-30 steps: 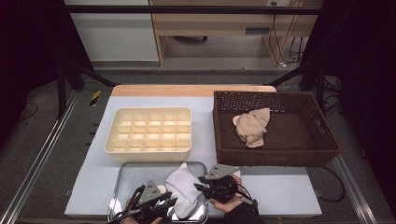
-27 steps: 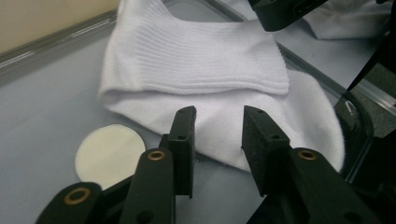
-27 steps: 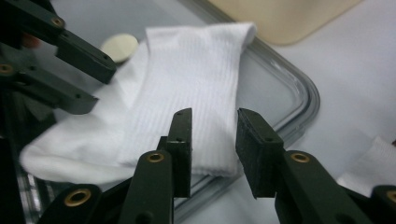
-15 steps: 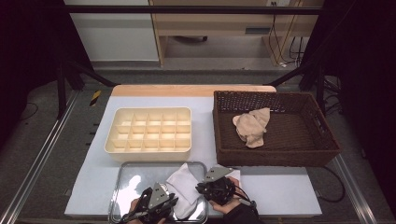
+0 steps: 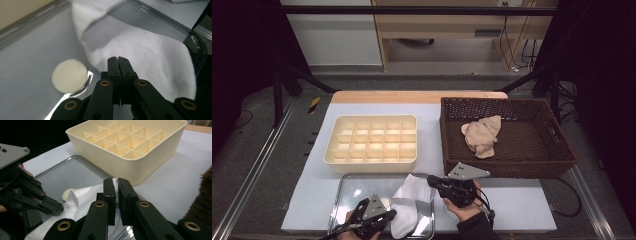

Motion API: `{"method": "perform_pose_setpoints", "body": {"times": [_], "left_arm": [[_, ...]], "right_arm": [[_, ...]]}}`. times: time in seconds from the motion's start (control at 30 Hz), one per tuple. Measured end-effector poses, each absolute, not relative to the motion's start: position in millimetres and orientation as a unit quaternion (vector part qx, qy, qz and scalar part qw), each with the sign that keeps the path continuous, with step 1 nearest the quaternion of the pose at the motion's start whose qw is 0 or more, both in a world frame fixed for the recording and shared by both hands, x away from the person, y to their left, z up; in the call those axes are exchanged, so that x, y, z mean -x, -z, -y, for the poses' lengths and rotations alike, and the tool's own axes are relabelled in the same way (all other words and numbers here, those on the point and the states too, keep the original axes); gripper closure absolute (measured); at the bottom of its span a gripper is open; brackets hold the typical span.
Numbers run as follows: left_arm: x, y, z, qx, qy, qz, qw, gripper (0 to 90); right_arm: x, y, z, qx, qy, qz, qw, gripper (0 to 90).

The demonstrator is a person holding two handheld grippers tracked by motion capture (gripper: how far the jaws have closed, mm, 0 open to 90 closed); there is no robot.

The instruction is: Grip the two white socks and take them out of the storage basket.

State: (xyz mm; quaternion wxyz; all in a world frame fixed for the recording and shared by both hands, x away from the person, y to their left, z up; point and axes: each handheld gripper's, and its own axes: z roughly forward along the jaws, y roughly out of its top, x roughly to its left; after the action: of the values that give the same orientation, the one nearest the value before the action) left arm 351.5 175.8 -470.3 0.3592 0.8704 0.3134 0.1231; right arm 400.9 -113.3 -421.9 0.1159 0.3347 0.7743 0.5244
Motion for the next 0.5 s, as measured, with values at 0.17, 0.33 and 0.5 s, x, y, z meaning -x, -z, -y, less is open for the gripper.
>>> {"method": "perform_pose_setpoints", "body": {"times": [0.17, 0.33, 0.5], "left_arm": [[-360.0, 467.8, -190.5, -0.873, -0.134, -0.315, 0.346, 88.2], [-363.5, 467.1, -194.9, -0.868, -0.142, -0.325, 0.349, 87.3], [-363.9, 464.2, -195.3, -0.854, -0.167, -0.335, 0.362, 81.6]], "right_arm": [[-403.3, 424.9, 111.7, -0.351, -0.494, -0.783, 0.138, 85.3], [-406.6, 431.5, 106.0, -0.353, -0.475, -0.796, 0.129, 85.1], [-402.7, 430.3, 101.3, -0.343, -0.480, -0.799, 0.115, 85.2]]}}
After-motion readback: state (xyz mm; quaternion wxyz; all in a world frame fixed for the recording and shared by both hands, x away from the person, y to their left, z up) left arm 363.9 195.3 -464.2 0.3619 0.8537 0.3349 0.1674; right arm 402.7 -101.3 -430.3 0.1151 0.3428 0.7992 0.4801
